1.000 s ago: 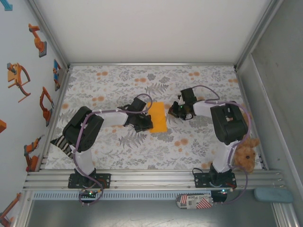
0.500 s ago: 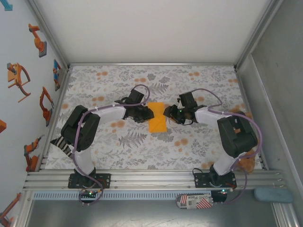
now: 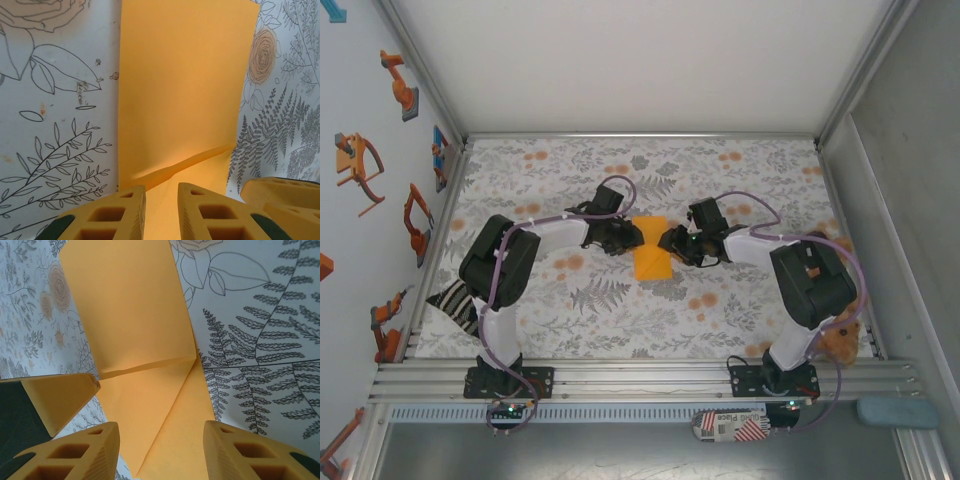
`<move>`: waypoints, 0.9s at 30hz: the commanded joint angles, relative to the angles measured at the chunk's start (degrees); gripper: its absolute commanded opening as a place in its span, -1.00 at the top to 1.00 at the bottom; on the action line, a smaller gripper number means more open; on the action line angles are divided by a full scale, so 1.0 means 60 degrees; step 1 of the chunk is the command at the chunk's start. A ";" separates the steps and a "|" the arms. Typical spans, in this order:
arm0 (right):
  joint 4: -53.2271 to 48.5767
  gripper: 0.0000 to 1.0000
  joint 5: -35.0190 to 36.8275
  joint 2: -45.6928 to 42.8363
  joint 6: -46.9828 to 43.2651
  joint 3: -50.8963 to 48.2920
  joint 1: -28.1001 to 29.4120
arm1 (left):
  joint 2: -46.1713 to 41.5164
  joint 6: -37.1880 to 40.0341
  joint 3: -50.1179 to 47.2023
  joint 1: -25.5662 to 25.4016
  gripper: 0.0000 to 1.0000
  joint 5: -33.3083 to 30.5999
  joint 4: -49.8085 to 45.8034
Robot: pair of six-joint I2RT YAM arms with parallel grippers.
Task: Fold a paper plane with a square sheet of paper (pick it up from the middle)
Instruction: Fold the triangle a second time at the center of the table, then pick up the paper from the center of the table.
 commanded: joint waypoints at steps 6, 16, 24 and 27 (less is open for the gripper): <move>0.0827 0.16 -0.0261 0.0382 0.0611 -0.0037 0.0176 | 0.0249 0.0096 -0.0259 0.0047 0.55 -0.0059 0.0056; 0.1020 0.25 -0.0340 0.0716 0.0754 0.0090 0.0198 | 0.0400 -0.0040 -0.0462 0.0093 0.55 -0.0067 0.0121; 0.1370 0.31 -0.0414 0.0845 0.0929 0.0089 0.0238 | 0.0419 -0.0069 -0.0501 0.0099 0.55 -0.0046 0.0148; 0.1508 0.35 -0.0485 0.0901 0.0976 0.0077 0.0242 | 0.0417 -0.0064 -0.0503 0.0113 0.55 -0.0021 0.0142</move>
